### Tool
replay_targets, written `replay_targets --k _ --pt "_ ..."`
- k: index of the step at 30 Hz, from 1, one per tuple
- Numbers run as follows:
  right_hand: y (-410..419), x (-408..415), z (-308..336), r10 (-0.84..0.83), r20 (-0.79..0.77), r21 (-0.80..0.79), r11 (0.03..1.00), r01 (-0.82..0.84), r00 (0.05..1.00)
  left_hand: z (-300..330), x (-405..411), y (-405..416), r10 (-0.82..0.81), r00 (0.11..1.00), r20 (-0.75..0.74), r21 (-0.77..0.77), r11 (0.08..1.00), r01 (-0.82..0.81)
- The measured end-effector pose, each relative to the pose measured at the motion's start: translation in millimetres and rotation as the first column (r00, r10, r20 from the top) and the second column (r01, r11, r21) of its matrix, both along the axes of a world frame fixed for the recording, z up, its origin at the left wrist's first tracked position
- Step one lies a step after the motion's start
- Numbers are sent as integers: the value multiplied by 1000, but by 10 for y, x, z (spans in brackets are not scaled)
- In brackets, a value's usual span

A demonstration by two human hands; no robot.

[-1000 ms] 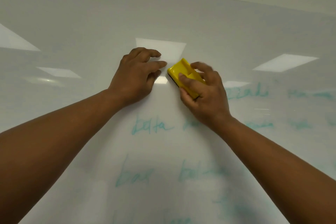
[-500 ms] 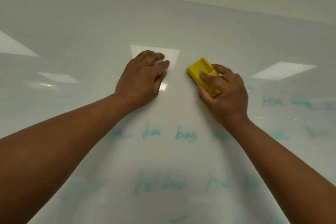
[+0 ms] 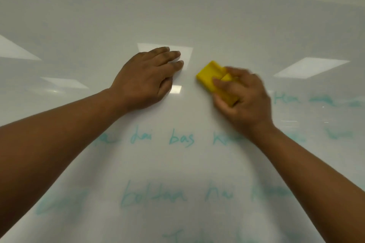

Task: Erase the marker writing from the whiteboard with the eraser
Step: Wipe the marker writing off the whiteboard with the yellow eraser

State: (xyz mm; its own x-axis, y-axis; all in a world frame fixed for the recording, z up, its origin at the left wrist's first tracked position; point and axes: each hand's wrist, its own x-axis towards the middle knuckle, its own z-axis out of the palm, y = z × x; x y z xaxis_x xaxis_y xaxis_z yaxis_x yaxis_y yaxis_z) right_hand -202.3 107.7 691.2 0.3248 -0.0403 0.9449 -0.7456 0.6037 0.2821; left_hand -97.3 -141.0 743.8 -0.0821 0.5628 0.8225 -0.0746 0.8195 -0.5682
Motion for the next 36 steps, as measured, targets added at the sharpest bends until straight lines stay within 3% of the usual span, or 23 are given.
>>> replay_targets --k 3,8,11,13,17,23,27,32,36 --pt "144 -39 161 143 164 -296 951 -89 976 8 -52 163 -13 996 -87 42 999 17" --pt "55 -12 -87 19 78 -88 996 -12 997 -53 -267 505 -88 994 -70 58 994 92" --pt "343 -129 21 146 168 -303 949 -90 975 -106 -312 559 -63 997 -44 139 988 69" --pt "317 -126 2 141 155 -328 941 -83 978 -125 -337 629 -40 998 -40 176 983 47" --pt "301 -147 -165 11 17 -45 999 -10 1000 -117 -401 881 51 996 -69 199 979 -36" --pt "686 -262 27 85 173 -334 942 -22 981 10 -451 1172 63 996 -69 145 988 -53" --pt "647 -281 -87 0 111 -176 984 20 994 -24 -600 1456 42 998 -50 226 974 -30" --pt "1053 -403 133 109 210 -388 922 -20 972 -60 -688 1505 74 994 -80 258 965 -51" --pt "879 -370 -95 -28 44 -66 997 31 999 -82 -696 1499 88 992 -86 271 961 -62"
